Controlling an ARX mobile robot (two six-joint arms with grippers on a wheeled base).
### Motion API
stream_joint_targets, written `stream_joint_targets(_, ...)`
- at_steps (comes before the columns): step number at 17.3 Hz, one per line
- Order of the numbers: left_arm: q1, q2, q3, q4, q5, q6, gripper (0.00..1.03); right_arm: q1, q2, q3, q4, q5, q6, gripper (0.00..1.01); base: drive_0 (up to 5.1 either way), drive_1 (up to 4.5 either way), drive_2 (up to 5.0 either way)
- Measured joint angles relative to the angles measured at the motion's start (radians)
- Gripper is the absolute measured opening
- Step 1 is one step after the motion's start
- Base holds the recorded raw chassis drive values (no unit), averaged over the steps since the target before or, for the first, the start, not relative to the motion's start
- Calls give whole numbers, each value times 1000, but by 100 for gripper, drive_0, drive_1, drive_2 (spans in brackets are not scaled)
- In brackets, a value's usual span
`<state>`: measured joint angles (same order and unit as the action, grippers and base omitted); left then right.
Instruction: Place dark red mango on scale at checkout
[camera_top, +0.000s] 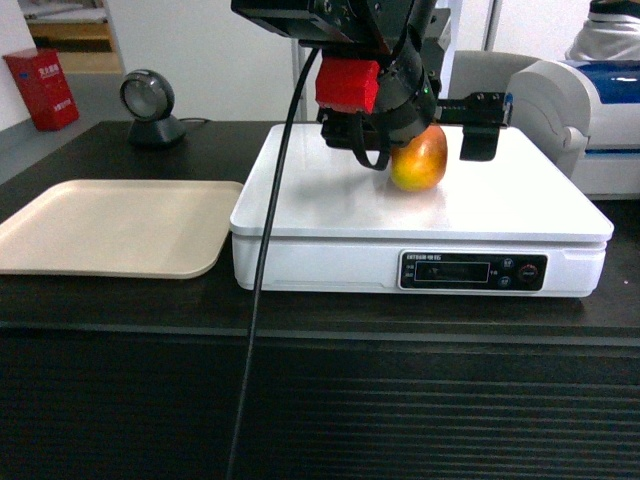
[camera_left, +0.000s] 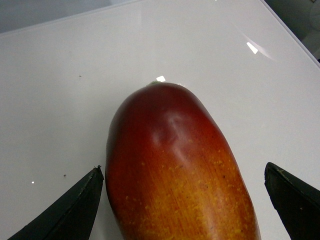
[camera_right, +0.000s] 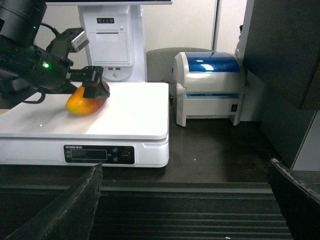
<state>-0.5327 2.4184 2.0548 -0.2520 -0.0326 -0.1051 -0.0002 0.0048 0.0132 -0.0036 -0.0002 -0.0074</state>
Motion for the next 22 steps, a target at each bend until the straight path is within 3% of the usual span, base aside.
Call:
stream_joint_targets(5, 11, -68, -16, 30, -34, 1, 98, 0, 0, 0, 0, 0, 0, 98, 0, 0, 0)
stream_joint_targets(10, 3, -260, -133, 138, -41, 13, 98, 0, 0, 0, 0, 0, 0, 98, 0, 0, 0)
stream_joint_targets(13, 52, -360, -337, 240, -47, 9, 98, 0, 0, 0, 0, 0, 0, 98, 0, 0, 0)
stream_joint_targets(17, 174, -621, -656, 378, -146, 21, 98, 0, 0, 0, 0, 0, 0, 98, 0, 0, 0)
stream_joint_targets(20, 116, -892, -916, 451, -219, 59, 98, 0, 0, 0, 0, 0, 0, 98, 0, 0, 0)
stream_joint_targets(22, 90, -1045, -1073, 463, -312, 73, 98, 0, 0, 0, 0, 0, 0, 98, 0, 0, 0)
